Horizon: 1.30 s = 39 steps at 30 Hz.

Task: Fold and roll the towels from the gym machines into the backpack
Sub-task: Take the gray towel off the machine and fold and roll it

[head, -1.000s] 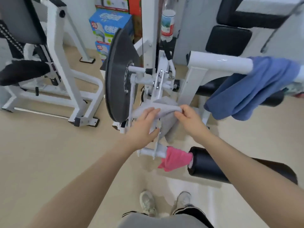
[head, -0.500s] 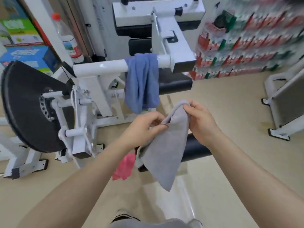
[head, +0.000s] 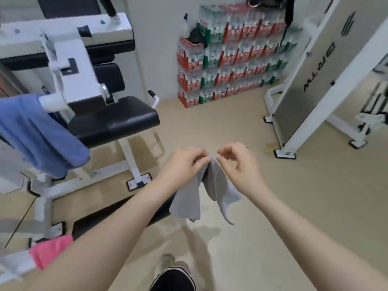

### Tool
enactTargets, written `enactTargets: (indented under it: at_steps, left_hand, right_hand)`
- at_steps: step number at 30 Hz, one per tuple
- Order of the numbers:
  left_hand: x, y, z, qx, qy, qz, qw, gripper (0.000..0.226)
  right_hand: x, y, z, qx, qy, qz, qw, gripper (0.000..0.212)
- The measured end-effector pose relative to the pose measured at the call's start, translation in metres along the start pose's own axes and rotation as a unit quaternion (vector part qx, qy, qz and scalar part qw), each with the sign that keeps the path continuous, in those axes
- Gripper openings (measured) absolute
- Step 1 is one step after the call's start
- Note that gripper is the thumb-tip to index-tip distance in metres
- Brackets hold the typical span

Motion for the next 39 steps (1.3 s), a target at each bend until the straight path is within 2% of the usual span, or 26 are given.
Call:
enactTargets:
  at_steps: [2, 4, 8, 11, 17, 21, 24, 26, 28, 31, 33, 36, 39]
  left_hand:
    - [0.018, 0.027, 0.010, 0.018, -0.007, -0.001, 1.000, 0.018]
    - [0.034, 0.055, 0.015, 0.023, -0.026, -0.009, 0.999, 0.019]
    - [0.062, 0.121, 0.017, 0.051, -0.025, -0.037, 0.998, 0.029]
    - [0.077, 0.185, 0.014, 0.079, -0.003, -0.038, 0.996, 0.031]
    - [0.078, 0.325, 0.004, 0.105, 0.009, -0.010, 0.994, 0.036]
    - [0.078, 0.410, -0.005, 0.108, 0.002, -0.004, 0.994, 0.040]
    - [0.091, 0.464, -0.019, 0.062, 0.024, -0.020, 0.998, 0.029]
    - [0.107, 0.500, -0.034, 0.017, 0.114, -0.056, 0.992, 0.024]
    - [0.116, 0.538, -0.050, -0.006, 0.145, -0.039, 0.989, 0.023]
    - [0.116, 0.601, -0.079, -0.057, 0.035, 0.055, 0.996, 0.019]
    - [0.121, 0.642, -0.097, -0.113, -0.018, 0.089, 0.989, 0.018]
    - [0.134, 0.701, -0.111, -0.161, -0.099, 0.120, 0.975, 0.019]
    - [0.145, 0.762, -0.119, -0.178, -0.131, 0.107, 0.969, 0.027]
  right_hand:
    - [-0.007, 0.004, 0.016, -0.011, -0.034, -0.021, 0.999, 0.013]
    - [-0.012, 0.017, 0.042, 0.014, -0.031, -0.026, 0.999, 0.019]
    - [-0.024, 0.066, 0.093, 0.050, -0.026, 0.016, 0.998, 0.013]
    - [-0.038, 0.124, 0.129, 0.061, -0.039, 0.026, 0.997, 0.011]
    - [-0.073, 0.268, 0.204, 0.100, -0.116, -0.010, 0.988, 0.011]
    - [-0.098, 0.354, 0.248, 0.118, -0.096, 0.006, 0.988, 0.013]
    - [-0.123, 0.404, 0.278, 0.125, -0.047, 0.046, 0.990, 0.019]
    - [-0.138, 0.440, 0.294, 0.115, -0.027, 0.052, 0.992, 0.020]
    - [-0.149, 0.482, 0.309, 0.089, -0.007, 0.048, 0.995, 0.021]
    - [-0.158, 0.552, 0.335, 0.054, 0.006, -0.002, 0.999, 0.018]
    - [-0.162, 0.599, 0.354, 0.035, -0.014, -0.050, 0.998, 0.016]
    - [-0.179, 0.665, 0.383, 0.016, -0.035, -0.080, 0.996, 0.016]
    - [-0.202, 0.729, 0.410, 0.008, -0.034, -0.090, 0.995, 0.013]
Point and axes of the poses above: each hand's wrist, its own y-axis towards the middle knuckle, its own x-axis out of the palm, z = x × y, the point moved 7 cm from there along y, towards the middle knuckle, and after that the axes turned 1 degree about -y, right-handed, at the moved point
